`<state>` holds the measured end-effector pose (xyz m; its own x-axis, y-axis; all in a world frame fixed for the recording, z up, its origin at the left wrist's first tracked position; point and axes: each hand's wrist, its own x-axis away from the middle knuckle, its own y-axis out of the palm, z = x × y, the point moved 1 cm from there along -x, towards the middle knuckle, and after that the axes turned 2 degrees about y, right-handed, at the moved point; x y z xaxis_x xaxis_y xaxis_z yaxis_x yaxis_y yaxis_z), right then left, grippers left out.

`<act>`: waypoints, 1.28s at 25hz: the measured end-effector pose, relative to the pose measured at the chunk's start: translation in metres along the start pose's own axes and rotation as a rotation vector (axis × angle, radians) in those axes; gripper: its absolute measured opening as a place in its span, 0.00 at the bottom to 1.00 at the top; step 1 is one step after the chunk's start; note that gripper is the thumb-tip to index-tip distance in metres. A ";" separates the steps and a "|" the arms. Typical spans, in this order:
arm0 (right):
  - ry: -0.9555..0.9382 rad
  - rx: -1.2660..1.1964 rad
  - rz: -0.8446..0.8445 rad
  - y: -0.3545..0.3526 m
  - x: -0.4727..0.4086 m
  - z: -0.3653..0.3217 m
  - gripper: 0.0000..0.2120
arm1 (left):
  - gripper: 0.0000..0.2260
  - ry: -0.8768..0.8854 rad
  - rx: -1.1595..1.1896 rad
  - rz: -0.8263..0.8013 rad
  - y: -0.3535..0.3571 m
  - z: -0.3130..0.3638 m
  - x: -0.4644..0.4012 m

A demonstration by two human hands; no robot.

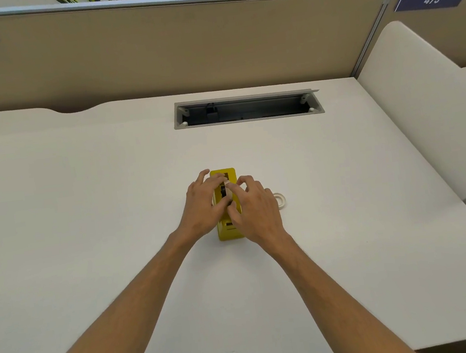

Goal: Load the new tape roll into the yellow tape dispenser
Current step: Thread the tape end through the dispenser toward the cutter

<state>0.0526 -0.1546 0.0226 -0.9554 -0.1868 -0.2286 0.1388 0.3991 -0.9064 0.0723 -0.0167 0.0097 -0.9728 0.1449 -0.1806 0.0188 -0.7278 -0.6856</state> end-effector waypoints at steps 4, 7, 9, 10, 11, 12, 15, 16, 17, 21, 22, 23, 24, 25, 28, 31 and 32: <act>-0.003 -0.005 -0.004 0.000 0.002 0.000 0.19 | 0.16 -0.041 0.066 0.070 -0.003 0.000 0.003; 0.003 -0.009 -0.003 0.000 0.002 0.001 0.19 | 0.21 -0.040 -0.033 -0.031 -0.004 -0.003 0.000; 0.005 -0.004 -0.003 -0.001 0.002 0.000 0.19 | 0.20 -0.002 -0.093 -0.078 -0.002 -0.004 0.000; 0.003 -0.003 -0.003 -0.001 0.002 0.000 0.19 | 0.18 0.006 -0.077 -0.067 -0.003 -0.003 0.000; 0.002 -0.004 -0.003 -0.001 0.002 0.000 0.20 | 0.16 0.008 -0.037 -0.036 -0.003 -0.002 0.000; 0.003 -0.007 -0.003 -0.001 0.001 0.000 0.20 | 0.15 0.004 0.009 0.000 -0.005 -0.002 0.001; 0.006 -0.008 -0.007 -0.001 0.000 0.001 0.20 | 0.18 -0.035 0.041 0.048 -0.009 -0.002 0.001; 0.006 -0.008 -0.005 0.000 0.000 0.001 0.19 | 0.20 -0.048 0.022 0.039 -0.010 -0.002 0.000; 0.005 -0.009 -0.003 0.000 0.000 0.001 0.19 | 0.22 -0.055 -0.003 0.018 -0.010 -0.003 -0.002; 0.001 -0.006 0.004 0.000 0.001 -0.001 0.18 | 0.21 -0.013 -0.131 -0.072 -0.007 -0.005 -0.004; 0.003 -0.007 0.003 0.000 0.001 -0.001 0.19 | 0.19 -0.007 -0.121 -0.065 -0.007 -0.005 -0.003; 0.006 -0.006 0.000 0.000 0.001 -0.001 0.19 | 0.18 -0.003 -0.092 -0.044 -0.007 -0.005 -0.003; 0.009 -0.004 -0.004 0.000 0.000 -0.001 0.20 | 0.17 0.004 -0.057 -0.015 -0.007 -0.005 -0.002; 0.011 -0.005 -0.007 -0.001 0.000 -0.001 0.20 | 0.16 0.013 -0.026 0.014 -0.008 -0.004 -0.002; 0.007 -0.011 -0.015 0.000 0.000 -0.001 0.19 | 0.16 0.024 -0.025 0.060 -0.009 -0.003 -0.002; 0.004 -0.003 -0.011 0.000 0.000 -0.001 0.18 | 0.22 -0.019 -0.107 -0.014 -0.008 -0.003 -0.006; 0.003 0.001 -0.010 0.000 0.000 0.000 0.18 | 0.22 -0.016 -0.136 -0.046 -0.008 -0.005 -0.006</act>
<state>0.0522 -0.1542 0.0225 -0.9575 -0.1882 -0.2187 0.1296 0.3966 -0.9088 0.0793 -0.0091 0.0128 -0.9769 0.1647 -0.1358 0.0038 -0.6225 -0.7826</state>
